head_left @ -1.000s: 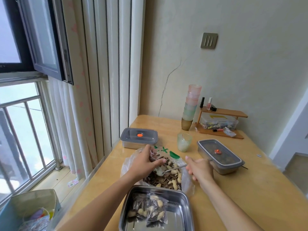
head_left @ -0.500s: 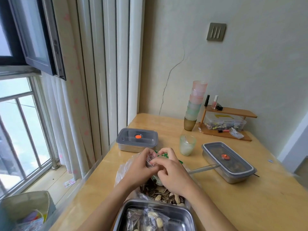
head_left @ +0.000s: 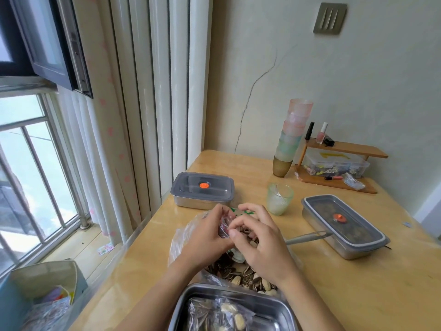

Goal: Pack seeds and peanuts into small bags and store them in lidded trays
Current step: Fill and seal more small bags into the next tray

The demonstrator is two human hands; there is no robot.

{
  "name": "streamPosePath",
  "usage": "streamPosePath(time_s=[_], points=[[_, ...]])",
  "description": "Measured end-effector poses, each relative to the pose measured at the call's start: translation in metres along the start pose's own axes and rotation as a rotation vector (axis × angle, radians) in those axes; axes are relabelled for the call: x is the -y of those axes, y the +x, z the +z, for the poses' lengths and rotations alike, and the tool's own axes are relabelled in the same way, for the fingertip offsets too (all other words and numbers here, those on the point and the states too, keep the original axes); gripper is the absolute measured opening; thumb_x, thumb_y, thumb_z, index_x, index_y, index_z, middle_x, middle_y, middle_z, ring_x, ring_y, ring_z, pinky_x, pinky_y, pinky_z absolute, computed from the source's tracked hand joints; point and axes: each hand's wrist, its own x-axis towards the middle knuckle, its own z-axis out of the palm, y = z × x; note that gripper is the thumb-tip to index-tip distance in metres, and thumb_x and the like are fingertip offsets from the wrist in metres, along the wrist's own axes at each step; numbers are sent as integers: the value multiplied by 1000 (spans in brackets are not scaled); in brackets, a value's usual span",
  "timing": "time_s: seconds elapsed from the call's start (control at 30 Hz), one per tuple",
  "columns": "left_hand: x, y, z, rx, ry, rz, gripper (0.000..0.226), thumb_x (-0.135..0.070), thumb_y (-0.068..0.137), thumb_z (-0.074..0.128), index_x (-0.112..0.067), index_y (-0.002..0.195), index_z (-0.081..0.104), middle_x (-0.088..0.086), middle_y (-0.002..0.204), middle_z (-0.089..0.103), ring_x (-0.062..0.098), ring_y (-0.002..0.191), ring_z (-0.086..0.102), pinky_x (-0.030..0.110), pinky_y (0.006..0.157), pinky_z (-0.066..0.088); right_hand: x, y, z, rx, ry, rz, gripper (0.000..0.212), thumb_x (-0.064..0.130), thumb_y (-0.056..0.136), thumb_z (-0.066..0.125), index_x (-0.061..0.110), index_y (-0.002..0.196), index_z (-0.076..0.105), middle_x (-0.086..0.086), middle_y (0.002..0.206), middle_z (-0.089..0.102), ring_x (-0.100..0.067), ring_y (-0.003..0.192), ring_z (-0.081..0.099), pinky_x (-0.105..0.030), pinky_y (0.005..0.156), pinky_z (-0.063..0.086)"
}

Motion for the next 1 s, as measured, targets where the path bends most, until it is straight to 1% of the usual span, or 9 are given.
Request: streamPosePath(time_s=[0.1, 0.23, 0.37, 0.43, 0.53, 0.67, 0.8, 0.9, 1.0], points=[[-3, 0, -1, 10, 5, -4, 41, -23, 79, 82, -27, 109, 53, -10, 96, 66, 8, 86, 62, 29, 74, 51, -3, 0, 4, -16, -18, -5, 10, 30, 93, 71, 31, 83, 69, 22, 126, 50, -2, 115, 57, -10, 93, 41], [-10, -2, -5, 62, -134, -78, 59, -22, 79, 89, -21, 123, 51, -2, 99, 71, 14, 87, 70, 28, 77, 59, -12, 4, -6, -169, -18, 43, 13, 17, 96, 69, 23, 84, 68, 14, 106, 59, -7, 96, 63, -11, 80, 46], [-11, -4, -6, 106, -327, -154, 68, -19, 79, 89, -26, 133, 49, 5, 113, 70, 23, 98, 72, 40, 85, 62, -21, 2, -15, -113, 101, 160, 16, 15, 102, 62, 22, 87, 63, 1, 80, 70, -11, 76, 72, -32, 72, 61], [-11, -4, -6, 125, -385, -199, 66, -21, 82, 88, -28, 135, 50, 10, 116, 68, 27, 101, 71, 39, 85, 62, -21, 0, -19, -64, 163, 172, 13, 10, 102, 62, 16, 90, 64, -1, 80, 73, -12, 73, 74, -31, 69, 62], [-9, -3, -8, 103, -457, -230, 56, -21, 84, 85, -24, 131, 56, 10, 112, 69, 37, 110, 67, 49, 92, 60, -20, -1, -25, -40, 263, 180, 11, 4, 100, 62, 11, 93, 67, -2, 83, 76, -12, 75, 74, -23, 71, 58], [-9, -3, -11, 88, -517, -225, 57, -16, 77, 88, -20, 126, 62, 20, 117, 68, 39, 112, 67, 55, 96, 58, -21, -3, -25, -12, 311, 189, 6, 11, 98, 68, 13, 93, 68, -6, 85, 75, -20, 82, 74, -38, 78, 61], [-16, -7, -9, 137, -498, -197, 47, -17, 80, 87, -15, 121, 64, 18, 114, 70, 30, 99, 70, 47, 85, 62, -19, -6, -25, -25, 256, 153, 10, 17, 93, 75, 19, 87, 68, -4, 83, 73, -25, 80, 72, -50, 79, 59], [-23, -8, -11, 185, -477, -157, 26, -18, 92, 74, -9, 116, 69, 16, 109, 72, 28, 99, 70, 36, 84, 58, -15, -6, -29, -19, 314, 112, 10, 10, 93, 75, 16, 89, 68, -4, 83, 73, -23, 80, 72, -43, 79, 59], [-26, -9, -12, 228, -519, -136, 19, -12, 95, 69, -3, 111, 73, 9, 98, 75, 18, 91, 70, 26, 78, 55, -14, -6, -33, -21, 313, 94, 10, 8, 93, 75, 15, 89, 70, -4, 83, 73, -23, 78, 71, -36, 75, 58]])
